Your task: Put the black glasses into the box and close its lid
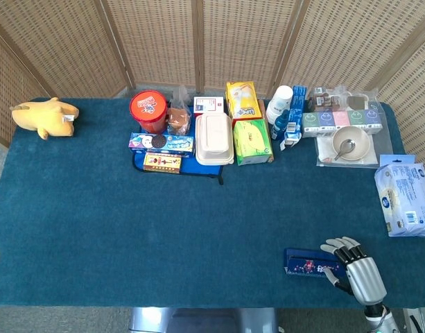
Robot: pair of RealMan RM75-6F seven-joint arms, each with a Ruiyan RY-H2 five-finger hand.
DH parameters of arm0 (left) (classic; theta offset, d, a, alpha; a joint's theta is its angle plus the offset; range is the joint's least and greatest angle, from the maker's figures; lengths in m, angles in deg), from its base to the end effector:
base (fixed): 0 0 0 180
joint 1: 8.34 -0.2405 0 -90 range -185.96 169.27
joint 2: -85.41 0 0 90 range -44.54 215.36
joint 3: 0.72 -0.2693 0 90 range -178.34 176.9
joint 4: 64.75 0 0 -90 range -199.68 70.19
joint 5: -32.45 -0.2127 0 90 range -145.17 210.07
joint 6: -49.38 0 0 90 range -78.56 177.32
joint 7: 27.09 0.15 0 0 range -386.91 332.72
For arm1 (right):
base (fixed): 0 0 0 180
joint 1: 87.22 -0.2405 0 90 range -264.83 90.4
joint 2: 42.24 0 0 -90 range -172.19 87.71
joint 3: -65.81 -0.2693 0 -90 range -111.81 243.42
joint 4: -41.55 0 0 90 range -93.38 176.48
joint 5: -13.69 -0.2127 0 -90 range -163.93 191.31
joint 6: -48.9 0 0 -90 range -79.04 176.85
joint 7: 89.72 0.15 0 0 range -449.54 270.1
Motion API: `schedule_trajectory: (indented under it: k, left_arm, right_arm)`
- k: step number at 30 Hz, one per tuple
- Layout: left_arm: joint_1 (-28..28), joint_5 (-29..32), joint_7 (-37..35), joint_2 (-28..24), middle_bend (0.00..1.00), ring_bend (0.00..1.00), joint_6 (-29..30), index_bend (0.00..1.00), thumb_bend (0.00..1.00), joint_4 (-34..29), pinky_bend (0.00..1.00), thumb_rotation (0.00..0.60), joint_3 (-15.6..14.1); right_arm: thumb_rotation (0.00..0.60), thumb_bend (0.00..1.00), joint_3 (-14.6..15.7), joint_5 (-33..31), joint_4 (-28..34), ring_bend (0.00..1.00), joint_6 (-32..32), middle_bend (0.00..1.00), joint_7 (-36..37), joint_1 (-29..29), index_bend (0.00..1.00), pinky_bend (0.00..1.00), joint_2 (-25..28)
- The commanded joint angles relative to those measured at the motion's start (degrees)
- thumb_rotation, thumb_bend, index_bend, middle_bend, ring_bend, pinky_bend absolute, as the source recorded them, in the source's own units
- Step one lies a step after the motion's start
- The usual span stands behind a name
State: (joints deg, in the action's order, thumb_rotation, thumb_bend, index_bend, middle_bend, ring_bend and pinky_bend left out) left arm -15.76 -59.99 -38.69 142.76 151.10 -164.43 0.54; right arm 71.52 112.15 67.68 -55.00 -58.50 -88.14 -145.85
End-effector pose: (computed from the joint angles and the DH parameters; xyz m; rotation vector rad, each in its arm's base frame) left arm -0.3074 0.1119 0.2183 -1.1483 -0.9300 -1.1294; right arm -0.3784 -0.1397 0.0343 1.5671 -0.8145 1.2050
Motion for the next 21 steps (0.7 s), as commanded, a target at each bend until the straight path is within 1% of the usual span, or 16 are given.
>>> schedule_trajectory:
  k: [1, 15, 21]
  left_arm:
    - [-0.1, 0.2, -0.1, 0.0, 0.34, 0.22, 0.0, 0.26, 0.30, 0.2, 0.27, 0.600, 0.0]
    - [-0.3, 1.0, -0.8, 0.4, 0.34, 0.22, -0.3, 0.26, 0.30, 1.3, 0.27, 0.599, 0.0]
    - [-0.3, 1.2, -0.8, 0.5, 0.34, 0.22, -0.6, 0.26, 0.30, 1.6, 0.27, 0.600, 0.0]
  right_arm:
    - [0.600, 0.30, -0.1, -0.1, 0.9, 0.26, 1.1, 0.29, -0.9, -0.7, 0.31, 0.26, 0.3]
    - [0.600, 0.30, -0.7, -0.6, 5.8, 0.23, 6.0, 0.29, -5.0, -3.7, 0.28, 0.24, 2.5]
    - [0.600, 0.30, -0.7, -0.7, 7.5, 0.22, 7.2, 0.29, -6.2, -4.2, 0.27, 0.24, 3.4]
